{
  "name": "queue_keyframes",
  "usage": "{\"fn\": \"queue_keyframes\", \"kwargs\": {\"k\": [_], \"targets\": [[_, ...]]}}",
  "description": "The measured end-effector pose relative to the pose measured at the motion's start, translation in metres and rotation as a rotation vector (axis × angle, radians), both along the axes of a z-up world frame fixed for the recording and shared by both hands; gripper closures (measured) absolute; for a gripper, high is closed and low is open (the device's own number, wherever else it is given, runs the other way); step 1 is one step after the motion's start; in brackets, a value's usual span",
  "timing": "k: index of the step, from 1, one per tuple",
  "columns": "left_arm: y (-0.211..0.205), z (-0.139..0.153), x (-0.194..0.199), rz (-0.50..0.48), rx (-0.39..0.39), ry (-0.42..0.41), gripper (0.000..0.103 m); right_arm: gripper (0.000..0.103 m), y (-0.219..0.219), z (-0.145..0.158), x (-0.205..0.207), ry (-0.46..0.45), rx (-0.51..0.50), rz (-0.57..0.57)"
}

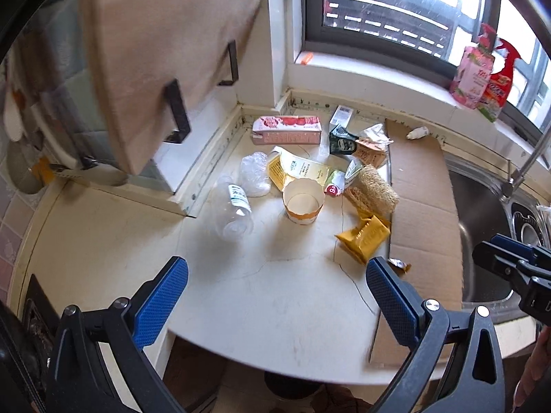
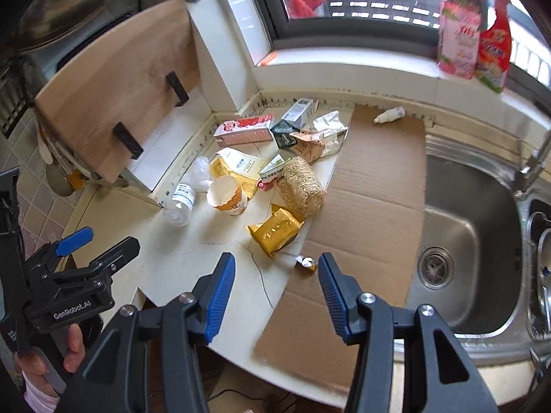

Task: Collect trash
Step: 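Grasp the paper cup with the left tool while the right tool grasps the yellow wrapper, then lift the paper cup and yellow wrapper and carry both toward the floor bin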

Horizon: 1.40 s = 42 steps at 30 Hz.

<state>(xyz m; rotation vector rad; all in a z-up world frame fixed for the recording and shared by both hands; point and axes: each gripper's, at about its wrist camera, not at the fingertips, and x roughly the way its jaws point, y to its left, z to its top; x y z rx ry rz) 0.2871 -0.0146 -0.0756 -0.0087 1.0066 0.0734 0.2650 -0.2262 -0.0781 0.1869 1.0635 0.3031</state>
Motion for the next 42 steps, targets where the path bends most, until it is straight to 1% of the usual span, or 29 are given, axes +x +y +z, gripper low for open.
{"fn": "queue_keyframes", "kwargs": {"k": [5,8,9,14,21,24,25,27,29,30,32,35,37,42], "targets": [[0.000,-0.040,0.054,0.025,-0.006,0.064,0.001,0.052,-0.002,-0.048,0.055,0.097,0.101,0.062],[0.007,-0.053,0.070,0.067,-0.006,0.078,0.001,0.052,0.007,-0.077,0.080,0.163,0.155,0.096],[0.009,-0.057,0.076,0.079,-0.017,0.079,0.002,0.052,0.009,-0.085,0.085,0.178,0.171,0.107],[0.016,-0.067,0.086,0.102,-0.041,0.102,0.004,0.052,0.029,-0.119,0.105,0.233,0.180,0.147],[0.015,-0.078,0.094,0.102,-0.041,0.124,0.005,0.052,0.047,-0.148,0.120,0.282,0.155,0.175],[0.015,-0.081,0.099,0.104,-0.058,0.130,0.005,0.054,0.050,-0.154,0.122,0.285,0.144,0.181],[0.015,-0.082,0.101,0.105,-0.063,0.132,0.005,0.062,0.050,-0.155,0.121,0.283,0.151,0.190],[0.015,-0.085,0.105,0.108,-0.071,0.135,0.005,0.070,0.052,-0.155,0.121,0.277,0.156,0.212],[0.013,-0.088,0.110,0.111,-0.073,0.138,0.005,0.082,0.054,-0.153,0.119,0.263,0.155,0.235],[0.012,-0.089,0.113,0.113,-0.070,0.140,0.006,0.084,0.054,-0.151,0.117,0.259,0.153,0.243],[0.009,-0.093,0.118,0.115,-0.063,0.151,0.011,0.093,0.053,-0.145,0.114,0.250,0.159,0.254],[0.008,-0.102,0.125,0.124,-0.065,0.178,0.020,0.093,0.047,-0.131,0.107,0.227,0.183,0.258],[0.008,-0.108,0.130,0.130,-0.086,0.198,0.025,0.093,0.040,-0.121,0.103,0.212,0.200,0.255],[0.009,-0.117,0.135,0.150,-0.148,0.229,0.025,0.094,0.020,-0.107,0.097,0.194,0.225,0.232]]}}
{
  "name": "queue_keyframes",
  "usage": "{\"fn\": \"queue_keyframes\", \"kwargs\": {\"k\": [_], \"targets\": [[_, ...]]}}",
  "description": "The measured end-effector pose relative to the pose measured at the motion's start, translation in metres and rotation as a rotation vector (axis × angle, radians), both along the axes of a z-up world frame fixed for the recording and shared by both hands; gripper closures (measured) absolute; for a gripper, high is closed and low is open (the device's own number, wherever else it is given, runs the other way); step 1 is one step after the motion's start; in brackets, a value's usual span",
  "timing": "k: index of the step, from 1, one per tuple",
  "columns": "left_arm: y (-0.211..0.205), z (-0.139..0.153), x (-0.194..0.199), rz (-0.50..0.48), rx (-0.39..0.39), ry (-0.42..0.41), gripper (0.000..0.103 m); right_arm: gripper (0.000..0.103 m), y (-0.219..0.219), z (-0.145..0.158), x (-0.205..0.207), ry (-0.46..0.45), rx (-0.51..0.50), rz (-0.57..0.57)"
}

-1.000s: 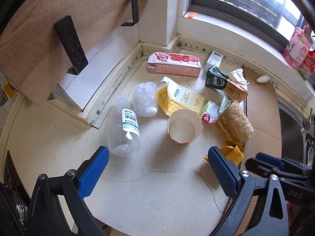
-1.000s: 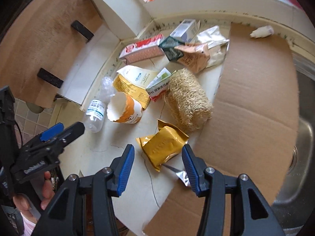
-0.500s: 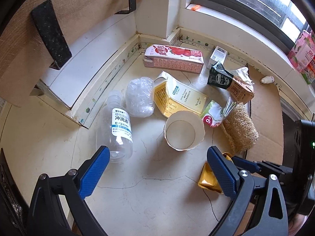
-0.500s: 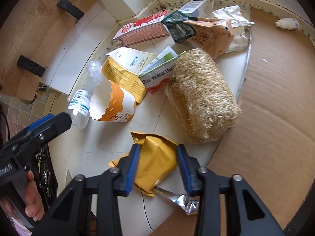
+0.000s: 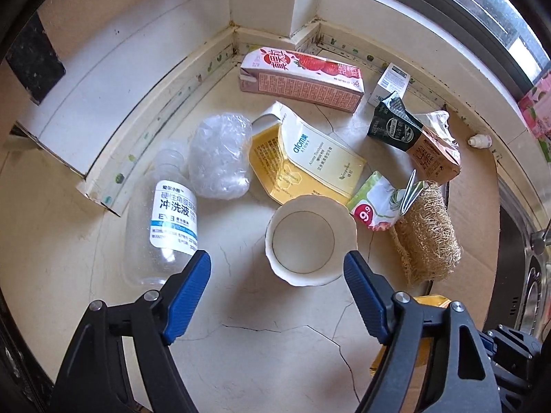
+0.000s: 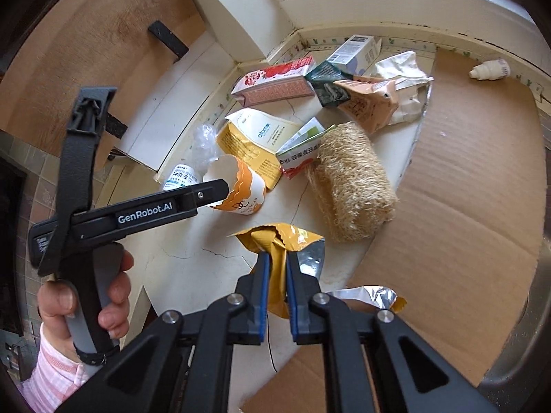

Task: Collect trash
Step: 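Lift the paper cup and yellow wrapper and carry both toward the floor bin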

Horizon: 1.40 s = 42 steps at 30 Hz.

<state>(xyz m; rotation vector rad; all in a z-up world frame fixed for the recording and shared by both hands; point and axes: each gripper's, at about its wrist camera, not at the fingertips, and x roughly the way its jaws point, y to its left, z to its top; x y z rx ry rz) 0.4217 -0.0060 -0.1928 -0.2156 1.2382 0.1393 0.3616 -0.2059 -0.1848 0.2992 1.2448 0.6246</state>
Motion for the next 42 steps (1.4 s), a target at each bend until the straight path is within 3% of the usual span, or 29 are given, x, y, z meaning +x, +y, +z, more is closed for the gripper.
{"fn": "queue_keyframes", "kwargs": {"k": [6,15,17,19,28,36,42], "targets": [[-0.003,0.007,-0.003,0.006,-0.062,-0.020,0.018,0.094,-0.012,0.004,-0.003,0.007,0.007,-0.012],[-0.012,-0.022,0.018,-0.004,0.011,0.034,0.018,0.094,-0.016,-0.007,0.003,0.041,0.014,-0.042],[-0.011,-0.029,0.019,0.000,-0.001,0.046,0.029,0.094,-0.020,-0.010,0.004,0.053,0.011,-0.060],[-0.010,-0.035,0.021,-0.001,-0.026,0.066,0.054,0.095,-0.023,-0.014,0.006,0.066,0.009,-0.086],[-0.020,-0.024,0.009,-0.022,-0.004,0.008,0.056,0.095,-0.030,-0.013,0.004,0.083,0.015,-0.126],[-0.034,0.003,-0.037,-0.066,-0.004,0.005,0.056,0.095,-0.029,0.006,-0.018,0.069,0.017,-0.138],[-0.036,0.030,-0.104,-0.136,-0.009,-0.019,0.056,0.095,-0.022,0.032,-0.053,0.048,0.013,-0.154]]}}
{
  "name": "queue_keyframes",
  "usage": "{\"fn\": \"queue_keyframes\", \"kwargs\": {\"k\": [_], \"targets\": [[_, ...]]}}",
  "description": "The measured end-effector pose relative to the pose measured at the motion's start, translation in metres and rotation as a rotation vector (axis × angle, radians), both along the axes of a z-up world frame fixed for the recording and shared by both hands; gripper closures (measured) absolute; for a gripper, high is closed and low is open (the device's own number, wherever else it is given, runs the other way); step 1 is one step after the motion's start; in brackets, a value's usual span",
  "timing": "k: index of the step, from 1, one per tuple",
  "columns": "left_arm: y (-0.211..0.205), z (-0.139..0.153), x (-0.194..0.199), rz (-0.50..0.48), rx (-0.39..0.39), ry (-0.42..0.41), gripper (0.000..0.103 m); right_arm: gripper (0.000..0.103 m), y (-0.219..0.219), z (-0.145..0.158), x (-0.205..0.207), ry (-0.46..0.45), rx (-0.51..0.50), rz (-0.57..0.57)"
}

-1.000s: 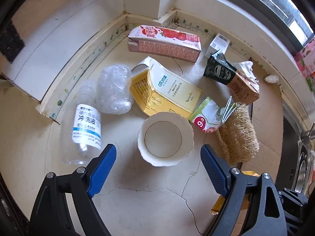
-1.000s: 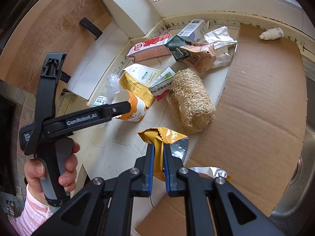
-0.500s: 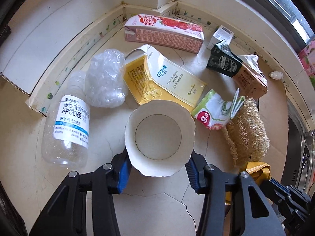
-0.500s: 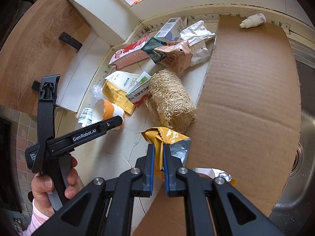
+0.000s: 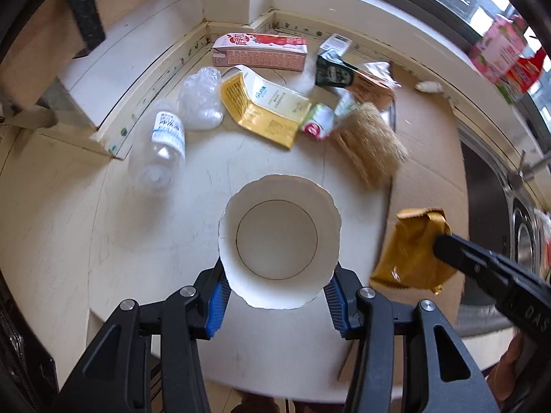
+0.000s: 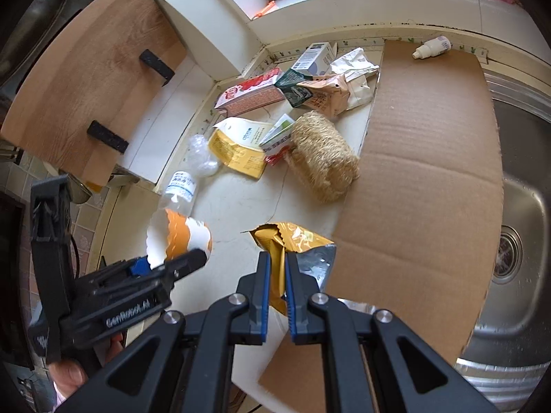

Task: Collect trash
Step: 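Lift the paper cup and yellow wrapper and carry both toward the floor bin, then open both tools above the black bin to drop cup and wrapper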

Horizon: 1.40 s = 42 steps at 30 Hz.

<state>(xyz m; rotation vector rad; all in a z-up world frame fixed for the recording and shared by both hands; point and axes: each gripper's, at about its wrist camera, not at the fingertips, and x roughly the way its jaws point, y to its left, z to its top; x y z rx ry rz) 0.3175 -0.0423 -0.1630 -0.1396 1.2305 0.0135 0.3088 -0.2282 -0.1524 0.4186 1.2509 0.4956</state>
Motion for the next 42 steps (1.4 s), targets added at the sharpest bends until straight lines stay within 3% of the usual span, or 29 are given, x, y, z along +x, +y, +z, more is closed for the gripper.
{"fn": "queue_keyframes", "kwargs": {"k": [13,21,25,31,36,42], "targets": [[0.042,0.076,-0.136,-0.073,-0.030,-0.121,0.056,0.095,0.045,0.081,-0.121,-0.069,-0.003,-0.017],[0.073,0.072,-0.215,-0.118,-0.046,-0.128,0.055,0.095,0.080,0.101,-0.204,-0.068,-0.014,-0.015],[0.085,0.047,-0.245,-0.134,-0.059,-0.086,0.055,0.095,0.097,0.088,-0.235,-0.024,-0.029,-0.003],[0.093,-0.012,-0.267,-0.137,-0.092,0.025,0.055,0.095,0.113,0.040,-0.260,0.092,-0.076,0.019],[0.092,-0.073,-0.271,-0.132,-0.100,0.108,0.055,0.097,0.123,-0.016,-0.270,0.188,-0.112,0.027],[0.091,-0.181,-0.259,-0.116,-0.105,0.228,0.055,0.098,0.128,-0.112,-0.268,0.291,-0.144,0.011]]}}
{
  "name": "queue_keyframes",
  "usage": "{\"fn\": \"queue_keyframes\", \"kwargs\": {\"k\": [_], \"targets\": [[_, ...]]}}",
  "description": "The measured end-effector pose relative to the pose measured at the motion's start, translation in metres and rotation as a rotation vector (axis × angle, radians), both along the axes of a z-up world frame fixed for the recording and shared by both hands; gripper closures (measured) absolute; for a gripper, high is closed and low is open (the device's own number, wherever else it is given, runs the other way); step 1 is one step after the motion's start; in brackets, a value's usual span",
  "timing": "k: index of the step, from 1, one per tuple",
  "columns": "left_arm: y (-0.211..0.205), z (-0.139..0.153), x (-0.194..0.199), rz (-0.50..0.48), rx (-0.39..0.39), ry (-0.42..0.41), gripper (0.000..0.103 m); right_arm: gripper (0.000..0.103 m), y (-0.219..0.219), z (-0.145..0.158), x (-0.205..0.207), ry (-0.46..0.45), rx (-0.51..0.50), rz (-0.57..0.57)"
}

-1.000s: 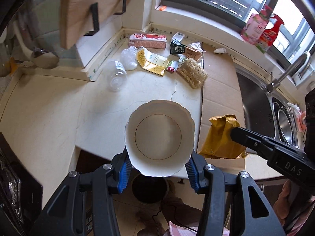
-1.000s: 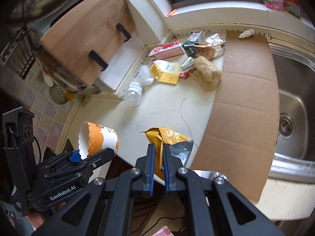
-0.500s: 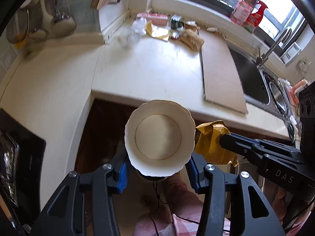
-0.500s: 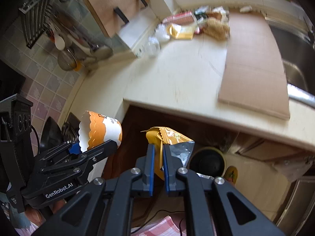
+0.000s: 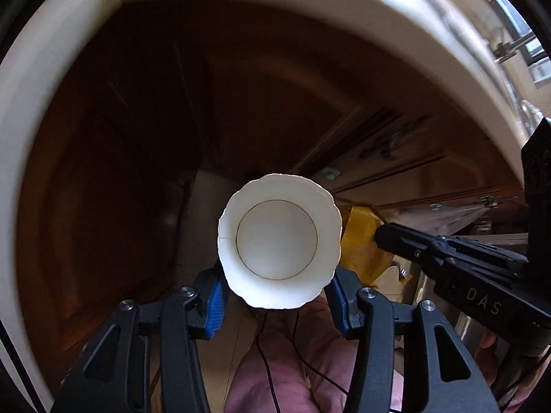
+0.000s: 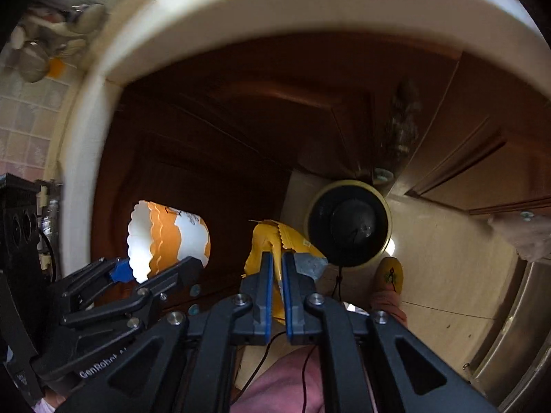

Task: Collect trash
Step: 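Open both tools above the black bin to drop cup and wrapper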

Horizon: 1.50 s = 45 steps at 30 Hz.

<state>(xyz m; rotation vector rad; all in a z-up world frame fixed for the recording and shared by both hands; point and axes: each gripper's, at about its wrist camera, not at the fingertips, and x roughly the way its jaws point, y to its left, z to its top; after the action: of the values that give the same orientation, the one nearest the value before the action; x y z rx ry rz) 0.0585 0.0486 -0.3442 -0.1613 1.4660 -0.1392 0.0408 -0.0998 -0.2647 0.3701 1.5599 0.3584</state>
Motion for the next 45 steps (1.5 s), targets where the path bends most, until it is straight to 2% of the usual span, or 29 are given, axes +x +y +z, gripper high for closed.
{"fn": "queue_keyframes", "kwargs": {"k": [4,7,9,10,11,12,15,18,25,30,33,38,39,45], "targets": [[-0.003,-0.081,0.017,0.011,0.013,0.060,0.055,0.098,0.000,-0.074,0.008,0.060,-0.024,-0.044],[-0.011,-0.124,0.027,0.012,0.039,0.051,0.053,0.093,-0.003,-0.122,0.016,0.073,-0.085,-0.073],[-0.016,-0.145,0.032,0.009,0.042,0.048,0.047,0.088,-0.008,-0.144,0.021,0.093,-0.110,-0.107],[-0.019,-0.155,0.034,0.012,0.048,0.045,0.038,0.078,-0.011,-0.152,0.022,0.075,-0.110,-0.140],[-0.020,-0.163,0.035,0.019,0.061,0.039,0.034,0.058,-0.011,-0.159,0.023,0.020,-0.121,-0.165],[-0.021,-0.171,0.036,0.029,0.072,0.025,0.028,0.051,-0.009,-0.168,0.024,-0.008,-0.126,-0.165],[-0.026,-0.189,0.039,0.041,0.077,0.032,0.026,0.048,0.002,-0.192,0.026,-0.093,-0.196,-0.135],[-0.024,-0.200,0.041,0.046,0.084,0.049,0.026,0.048,0.008,-0.214,0.030,-0.123,-0.232,-0.102],[-0.017,-0.196,0.045,0.043,0.104,0.059,0.026,0.048,0.018,-0.254,0.032,-0.119,-0.219,-0.061],[-0.016,-0.180,0.048,0.050,0.114,0.040,0.026,0.048,0.026,-0.269,0.036,-0.115,-0.199,-0.065],[-0.018,-0.164,0.049,0.043,0.145,0.038,0.026,0.048,0.024,-0.258,0.029,-0.134,-0.201,-0.057],[-0.018,-0.129,0.046,0.032,0.146,-0.010,0.026,0.048,0.021,-0.246,0.034,-0.166,-0.171,-0.045],[-0.020,-0.121,0.045,0.028,0.149,-0.020,0.026,0.048,0.018,-0.236,0.031,-0.175,-0.169,-0.045],[-0.023,-0.092,0.037,0.035,0.119,-0.032,0.026,0.048,0.015,-0.218,0.025,-0.205,-0.165,-0.041]]}}
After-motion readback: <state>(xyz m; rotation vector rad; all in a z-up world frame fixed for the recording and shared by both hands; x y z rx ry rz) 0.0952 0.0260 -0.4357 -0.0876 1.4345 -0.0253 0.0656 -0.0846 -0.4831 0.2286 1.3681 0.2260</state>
